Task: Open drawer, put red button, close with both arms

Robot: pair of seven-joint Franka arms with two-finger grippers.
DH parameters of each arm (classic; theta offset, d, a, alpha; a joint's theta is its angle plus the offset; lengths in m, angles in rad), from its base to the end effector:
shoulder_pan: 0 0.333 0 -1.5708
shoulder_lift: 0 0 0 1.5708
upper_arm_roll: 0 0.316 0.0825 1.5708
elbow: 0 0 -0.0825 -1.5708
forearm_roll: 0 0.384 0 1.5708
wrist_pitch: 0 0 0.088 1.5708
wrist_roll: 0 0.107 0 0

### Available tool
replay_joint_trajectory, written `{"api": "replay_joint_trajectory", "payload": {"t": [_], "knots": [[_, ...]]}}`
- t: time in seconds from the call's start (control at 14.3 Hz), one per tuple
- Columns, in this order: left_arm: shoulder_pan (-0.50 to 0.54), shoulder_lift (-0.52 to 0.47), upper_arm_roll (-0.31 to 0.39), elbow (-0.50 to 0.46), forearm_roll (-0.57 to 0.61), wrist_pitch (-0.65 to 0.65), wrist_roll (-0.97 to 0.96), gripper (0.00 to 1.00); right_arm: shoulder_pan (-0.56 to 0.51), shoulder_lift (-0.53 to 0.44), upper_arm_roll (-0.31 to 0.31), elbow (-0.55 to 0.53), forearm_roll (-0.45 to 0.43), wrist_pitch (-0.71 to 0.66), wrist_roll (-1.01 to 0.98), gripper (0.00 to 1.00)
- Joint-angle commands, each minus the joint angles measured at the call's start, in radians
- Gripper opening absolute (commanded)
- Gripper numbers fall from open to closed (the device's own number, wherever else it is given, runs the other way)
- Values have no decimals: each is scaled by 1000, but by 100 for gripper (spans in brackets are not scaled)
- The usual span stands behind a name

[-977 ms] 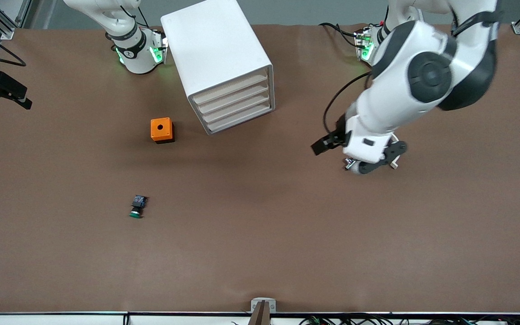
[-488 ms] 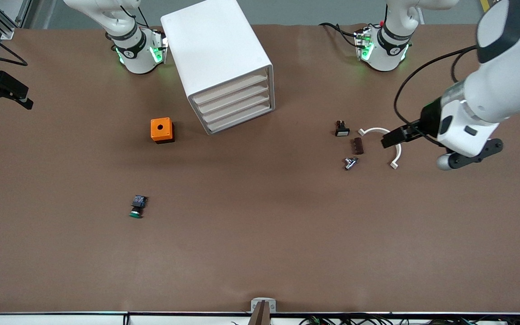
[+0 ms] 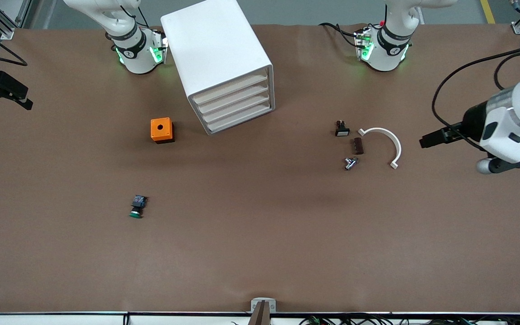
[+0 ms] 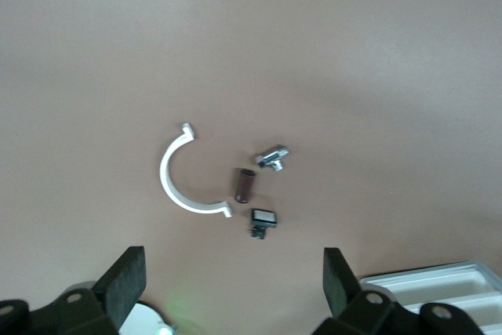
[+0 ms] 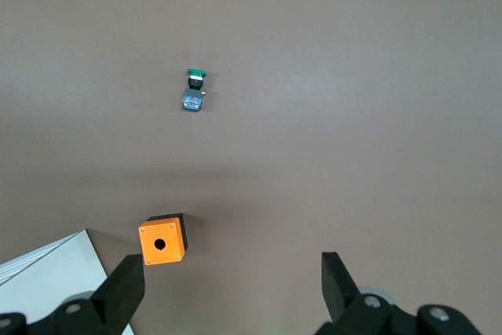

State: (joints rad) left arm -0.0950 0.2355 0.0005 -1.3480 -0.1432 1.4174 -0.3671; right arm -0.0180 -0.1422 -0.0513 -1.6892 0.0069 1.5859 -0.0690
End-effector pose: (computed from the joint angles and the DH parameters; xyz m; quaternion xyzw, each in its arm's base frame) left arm 0.6038 -0.0743 0.5798 0.9855 0.1301 -0.0969 0.0505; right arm 0.5096 -0.0367 0.6455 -0.9998 -0.0001 -0.0198 0.0057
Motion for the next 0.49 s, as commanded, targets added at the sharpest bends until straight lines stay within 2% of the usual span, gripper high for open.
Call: {"api": "replay_joint_trajectory", "payload": {"t": [0.0, 0.42], "knots": [[63, -24, -19, -29, 34, -18, 74, 99, -11, -28, 8, -26, 5, 8, -9, 100], [92, -51, -40, -48, 63, -8, 105, 99, -10, -37, 10, -36, 7, 0, -8, 100]]}}
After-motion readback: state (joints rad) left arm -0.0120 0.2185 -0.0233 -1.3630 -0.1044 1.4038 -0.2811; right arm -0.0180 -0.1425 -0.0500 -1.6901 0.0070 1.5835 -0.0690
